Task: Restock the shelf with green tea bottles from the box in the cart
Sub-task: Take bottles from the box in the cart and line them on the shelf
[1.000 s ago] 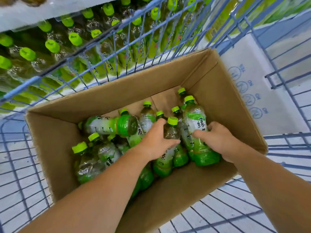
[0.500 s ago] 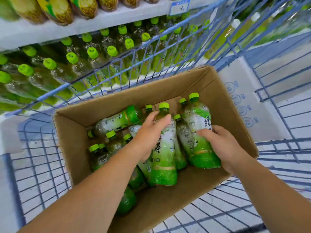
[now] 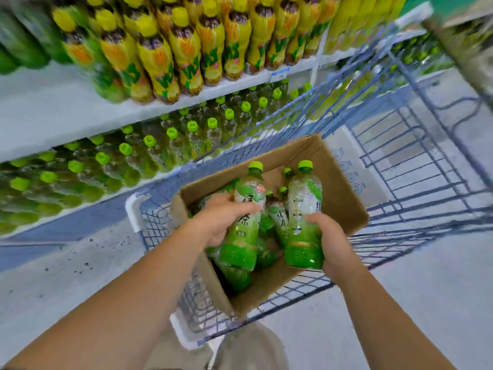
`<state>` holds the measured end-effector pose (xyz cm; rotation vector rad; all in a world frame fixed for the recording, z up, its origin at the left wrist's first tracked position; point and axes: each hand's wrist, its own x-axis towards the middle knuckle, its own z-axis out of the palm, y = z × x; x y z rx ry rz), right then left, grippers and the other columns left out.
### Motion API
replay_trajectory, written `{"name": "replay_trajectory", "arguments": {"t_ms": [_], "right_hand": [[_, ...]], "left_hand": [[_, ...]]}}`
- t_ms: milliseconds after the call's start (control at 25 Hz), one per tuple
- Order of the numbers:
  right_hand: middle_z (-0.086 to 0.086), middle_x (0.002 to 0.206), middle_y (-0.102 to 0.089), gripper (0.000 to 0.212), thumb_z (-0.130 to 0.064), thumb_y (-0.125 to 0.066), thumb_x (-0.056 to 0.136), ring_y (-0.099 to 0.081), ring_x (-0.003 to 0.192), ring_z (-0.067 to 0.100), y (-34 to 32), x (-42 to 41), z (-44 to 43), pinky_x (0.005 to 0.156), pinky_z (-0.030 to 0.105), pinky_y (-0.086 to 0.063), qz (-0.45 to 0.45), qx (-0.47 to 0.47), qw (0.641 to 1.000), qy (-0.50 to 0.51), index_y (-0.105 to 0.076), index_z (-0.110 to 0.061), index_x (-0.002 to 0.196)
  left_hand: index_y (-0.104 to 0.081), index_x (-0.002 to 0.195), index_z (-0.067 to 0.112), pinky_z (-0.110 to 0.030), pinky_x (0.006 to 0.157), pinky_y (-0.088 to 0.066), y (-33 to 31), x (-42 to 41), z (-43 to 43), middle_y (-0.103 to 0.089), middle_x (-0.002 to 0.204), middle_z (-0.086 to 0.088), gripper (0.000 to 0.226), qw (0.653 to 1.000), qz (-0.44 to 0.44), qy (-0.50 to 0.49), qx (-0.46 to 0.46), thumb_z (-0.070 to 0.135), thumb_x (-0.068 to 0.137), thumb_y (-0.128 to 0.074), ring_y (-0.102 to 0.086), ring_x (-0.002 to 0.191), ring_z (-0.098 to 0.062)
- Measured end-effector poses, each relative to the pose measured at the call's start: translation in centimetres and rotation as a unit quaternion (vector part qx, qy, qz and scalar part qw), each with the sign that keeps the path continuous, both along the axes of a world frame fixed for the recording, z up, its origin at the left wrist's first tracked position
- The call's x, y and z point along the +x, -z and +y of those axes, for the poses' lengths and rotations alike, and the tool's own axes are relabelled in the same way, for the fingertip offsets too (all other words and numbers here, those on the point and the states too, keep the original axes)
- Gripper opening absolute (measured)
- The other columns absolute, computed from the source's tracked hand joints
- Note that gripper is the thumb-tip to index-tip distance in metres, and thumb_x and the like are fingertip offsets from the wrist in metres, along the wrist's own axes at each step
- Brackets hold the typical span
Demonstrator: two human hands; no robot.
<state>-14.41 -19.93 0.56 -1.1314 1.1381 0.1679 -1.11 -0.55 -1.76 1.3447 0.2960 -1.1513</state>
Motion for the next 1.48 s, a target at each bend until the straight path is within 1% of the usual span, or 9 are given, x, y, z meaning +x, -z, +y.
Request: {"name": "replay_trajectory", "arguments": {"t_ms": [200,320,480,640,760,920,1080,1280,1480], "right_hand": [[0.020,0.108,-0.070,0.053,-0.033,-0.073,0.071,-0.073,0.086,0.035,-5.8,-0.5,5.9,0.066,0.047,-0.059,-0.059,-0.051,0.997,0.000,-0.064,-0.011,0.119],[0.015,0.116,-0.069,0.070,-0.043,-0.076,0.070,-0.071,0.097,0.034,-8.5,0.1,9.1,0.077,0.058,-0.059,-0.066,-0.074,0.995,-0.024,-0.056,-0.012,0.130],[0.007,0.104,-0.075,0.043,-0.047,-0.073,0.070,-0.072,0.097,0.032,-10.8,0.7,13.0,0.083,0.057,-0.058,-0.095,-0.096,0.988,-0.079,-0.069,-0.023,0.107],[0.003,0.105,-0.074,0.038,-0.039,-0.072,0.083,-0.073,0.089,0.019,-11.6,1.8,16.6,0.066,0.036,-0.058,-0.122,-0.116,0.973,-0.156,-0.065,-0.019,0.115],[0.006,0.099,-0.073,0.030,-0.032,-0.071,0.088,-0.074,0.076,0.018,-11.7,2.6,19.7,0.055,0.032,-0.056,-0.136,-0.108,0.965,-0.199,-0.062,-0.016,0.112],[0.004,0.097,-0.072,0.032,-0.037,-0.073,0.085,-0.073,0.082,0.021,-12.3,3.9,25.3,0.066,0.037,-0.060,-0.136,-0.127,0.946,-0.267,-0.061,-0.019,0.108],[-0.013,0.086,-0.065,0.026,-0.036,-0.076,0.083,-0.065,0.071,-0.002,-13.1,6.4,31.3,0.063,0.024,-0.050,-0.169,-0.162,0.923,-0.305,-0.058,-0.025,0.099],[-0.012,0.100,-0.067,0.035,-0.042,-0.080,0.079,-0.065,0.088,0.005,-13.7,11.2,40.0,0.069,0.028,-0.051,-0.185,-0.201,0.896,-0.349,-0.055,-0.030,0.100],[-0.008,0.104,-0.065,0.043,-0.037,-0.081,0.078,-0.065,0.092,0.009,-12.3,17.0,47.2,0.074,0.033,-0.055,-0.194,-0.210,0.905,-0.315,-0.055,-0.025,0.110]], "left_hand": [[-0.071,0.112,0.012,-0.048,0.067,-0.061,-6.4,0.4,5.5,-0.076,0.101,-0.018,0.037,0.999,0.014,-0.014,-0.030,0.018,0.077,-0.083,-0.075,0.086,-0.035],[-0.071,0.111,0.018,-0.045,0.066,-0.060,-9.5,0.9,8.6,-0.077,0.101,-0.016,0.040,0.999,-0.012,-0.012,-0.044,0.022,0.074,-0.086,-0.075,0.085,-0.036],[-0.070,0.109,0.022,-0.046,0.068,-0.060,-12.6,0.0,13.0,-0.077,0.098,-0.014,0.048,0.995,-0.063,-0.059,-0.040,0.030,0.066,-0.088,-0.075,0.082,-0.035],[-0.075,0.093,0.033,-0.041,0.062,-0.059,-15.0,-1.6,18.0,-0.078,0.093,-0.008,0.033,0.985,-0.117,-0.128,-0.016,0.033,0.064,-0.090,-0.076,0.078,-0.031],[-0.073,0.099,0.029,-0.039,0.061,-0.058,-15.9,-3.1,22.1,-0.078,0.092,-0.009,0.037,0.976,-0.139,-0.168,0.014,0.033,0.066,-0.090,-0.076,0.076,-0.028],[-0.071,0.100,0.030,-0.037,0.062,-0.059,-17.2,-4.5,28.2,-0.078,0.093,-0.004,0.038,0.957,-0.176,-0.224,0.047,0.033,0.068,-0.090,-0.076,0.081,-0.027],[-0.067,0.110,0.028,-0.031,0.060,-0.058,-18.5,-4.5,34.1,-0.078,0.092,0.004,0.044,0.931,-0.230,-0.278,0.059,0.026,0.071,-0.089,-0.076,0.081,-0.020],[-0.064,0.117,0.034,-0.036,0.075,-0.061,-18.6,-1.4,42.1,-0.077,0.098,0.009,0.054,0.901,-0.298,-0.306,0.078,0.026,0.069,-0.089,-0.074,0.089,-0.012],[-0.064,0.122,0.041,-0.043,0.084,-0.061,-16.6,4.5,48.7,-0.076,0.105,0.010,0.059,0.891,-0.327,-0.304,0.080,0.033,0.068,-0.088,-0.073,0.097,-0.014]]}}
